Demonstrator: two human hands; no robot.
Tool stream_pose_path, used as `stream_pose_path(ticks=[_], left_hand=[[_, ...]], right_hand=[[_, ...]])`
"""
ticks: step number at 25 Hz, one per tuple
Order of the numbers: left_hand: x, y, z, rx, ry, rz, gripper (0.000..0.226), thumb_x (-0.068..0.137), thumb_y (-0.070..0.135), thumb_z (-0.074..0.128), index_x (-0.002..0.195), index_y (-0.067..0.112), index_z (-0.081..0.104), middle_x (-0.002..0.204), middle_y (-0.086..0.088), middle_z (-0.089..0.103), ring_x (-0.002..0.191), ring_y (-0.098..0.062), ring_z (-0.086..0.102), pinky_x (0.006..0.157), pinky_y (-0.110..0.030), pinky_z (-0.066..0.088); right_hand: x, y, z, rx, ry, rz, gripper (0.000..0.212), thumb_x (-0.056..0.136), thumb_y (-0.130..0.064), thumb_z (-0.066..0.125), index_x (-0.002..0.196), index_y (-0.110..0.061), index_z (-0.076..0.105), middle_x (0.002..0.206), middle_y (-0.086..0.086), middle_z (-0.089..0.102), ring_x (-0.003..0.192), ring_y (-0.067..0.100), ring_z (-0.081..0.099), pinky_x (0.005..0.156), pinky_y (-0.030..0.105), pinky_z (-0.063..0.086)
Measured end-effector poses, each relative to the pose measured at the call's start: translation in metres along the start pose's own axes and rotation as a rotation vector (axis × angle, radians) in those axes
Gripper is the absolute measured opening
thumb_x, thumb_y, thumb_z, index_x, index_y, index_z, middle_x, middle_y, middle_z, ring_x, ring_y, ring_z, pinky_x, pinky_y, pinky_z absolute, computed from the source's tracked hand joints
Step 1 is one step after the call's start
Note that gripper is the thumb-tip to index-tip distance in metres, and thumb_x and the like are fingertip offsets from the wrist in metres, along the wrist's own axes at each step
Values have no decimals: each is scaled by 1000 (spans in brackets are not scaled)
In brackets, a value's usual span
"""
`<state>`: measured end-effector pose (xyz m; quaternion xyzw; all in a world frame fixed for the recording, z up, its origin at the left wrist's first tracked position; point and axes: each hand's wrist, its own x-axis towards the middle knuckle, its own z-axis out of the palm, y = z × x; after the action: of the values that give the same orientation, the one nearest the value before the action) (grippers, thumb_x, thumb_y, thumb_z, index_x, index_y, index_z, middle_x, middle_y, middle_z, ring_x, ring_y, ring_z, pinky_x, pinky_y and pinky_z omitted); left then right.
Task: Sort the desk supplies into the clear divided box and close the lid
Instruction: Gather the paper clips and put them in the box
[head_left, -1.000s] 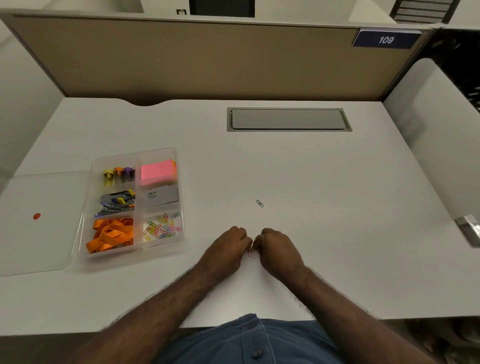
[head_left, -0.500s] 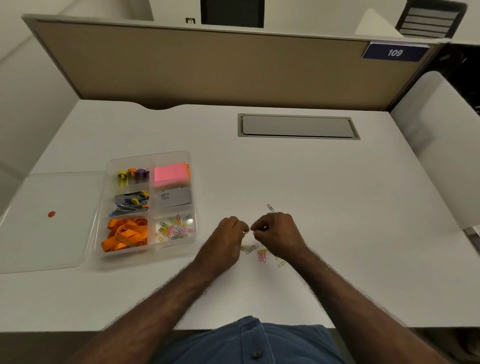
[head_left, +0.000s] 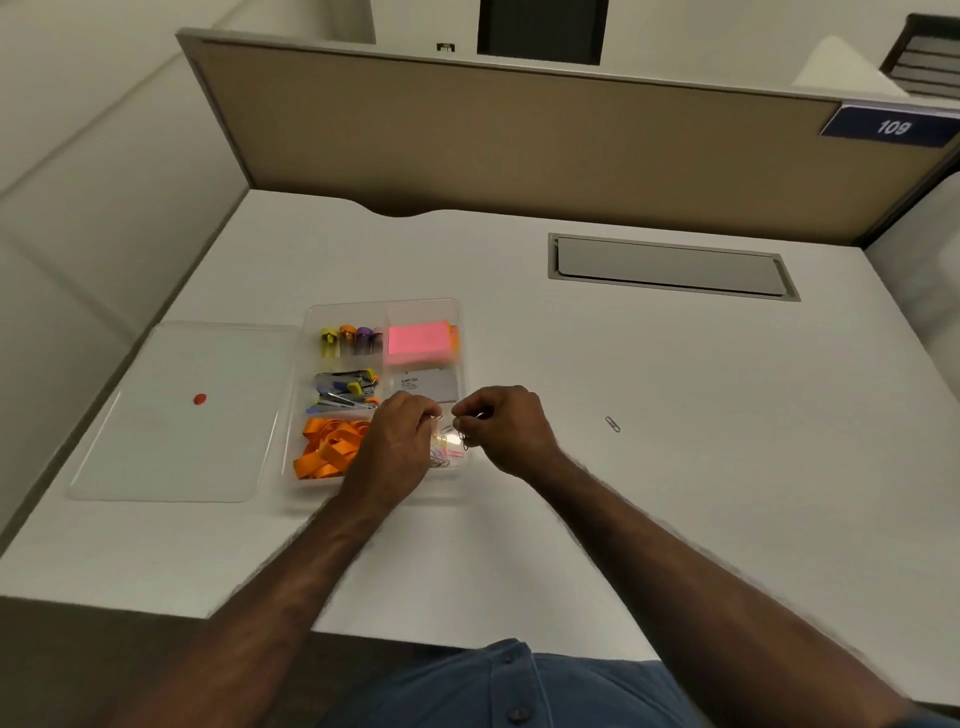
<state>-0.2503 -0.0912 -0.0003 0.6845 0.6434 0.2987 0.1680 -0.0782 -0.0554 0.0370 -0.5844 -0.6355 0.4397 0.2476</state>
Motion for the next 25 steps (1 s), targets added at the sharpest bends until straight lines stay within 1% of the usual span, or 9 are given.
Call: stream_pose_path(ticks=[3, 6, 10, 14, 17, 19, 21, 23, 25], left_hand=[[3, -9, -9, 12, 16, -31, 18, 100, 7, 60, 112, 1, 72, 108, -19, 70, 99, -26, 65, 87, -23, 46], [2, -13, -14, -26, 29, -24, 19, 100, 4, 60, 113, 0, 73, 108, -19, 71, 100, -27, 65, 89, -24, 45], [-2, -10, -9, -41, 3, 1, 20, 100, 7, 60, 116, 1, 72, 112, -18, 71, 104, -27, 66, 94, -30, 51], [-7, 7, 3, -52, 56, 16, 20, 98, 4, 62, 116, 1, 72, 112, -18, 72, 104, -28, 67, 95, -32, 52], [-10, 17, 8, -55, 75, -34, 22, 97, 4, 63, 117, 0, 72, 115, -19, 72, 106, -30, 67, 100, -40, 54], [-9, 22, 9, -53, 91, -67, 23, 97, 6, 63, 118, 0, 71, 116, -20, 71, 107, -32, 67, 101, -44, 55], [-8, 27, 9, -55, 93, -99, 25, 97, 9, 65, 120, 2, 70, 118, -19, 71, 108, -31, 67, 102, -45, 55], [-9, 36, 16, -54, 103, -93, 24, 96, 12, 67, 119, 5, 70, 118, -16, 71, 107, -29, 67, 100, -42, 56], [-13, 51, 28, -70, 95, -47, 23, 96, 13, 68, 118, 9, 70, 116, -12, 71, 105, -25, 67, 95, -38, 58]], right_hand=[[4, -7, 15, 29, 20, 17, 11, 90, -9, 75, 100, -12, 79, 90, 0, 77, 70, 13, 76, 68, 28, 64], [2, -8, 17, 24, 34, 16, 16, 90, -6, 73, 102, -16, 78, 91, -4, 77, 71, 11, 76, 71, 26, 63], [-6, 4, 8, 112, 110, 36, 16, 89, -5, 73, 101, -14, 79, 91, -2, 78, 75, 12, 76, 73, 26, 63], [-13, 12, 3, 359, 29, 92, 23, 89, 3, 70, 108, -8, 76, 99, 7, 78, 92, 25, 77, 86, 40, 64], [-10, 14, 2, 345, 12, 85, 27, 83, 0, 79, 108, -10, 76, 98, 3, 78, 94, 23, 76, 90, 44, 62], [-6, 13, 0, 312, 11, 76, 26, 82, -4, 82, 106, -13, 76, 97, 0, 78, 94, 20, 75, 90, 43, 62], [-5, 13, -8, 296, 3, 61, 24, 82, -6, 82, 103, -15, 76, 96, -3, 78, 91, 14, 76, 86, 35, 63], [-6, 19, -25, 240, 0, 23, 23, 84, -5, 80, 104, -17, 76, 95, -6, 78, 88, 8, 75, 79, 22, 62], [-10, 34, -49, 158, 2, 0, 24, 86, -4, 77, 105, -19, 77, 96, -8, 78, 87, 5, 75, 77, 17, 60]])
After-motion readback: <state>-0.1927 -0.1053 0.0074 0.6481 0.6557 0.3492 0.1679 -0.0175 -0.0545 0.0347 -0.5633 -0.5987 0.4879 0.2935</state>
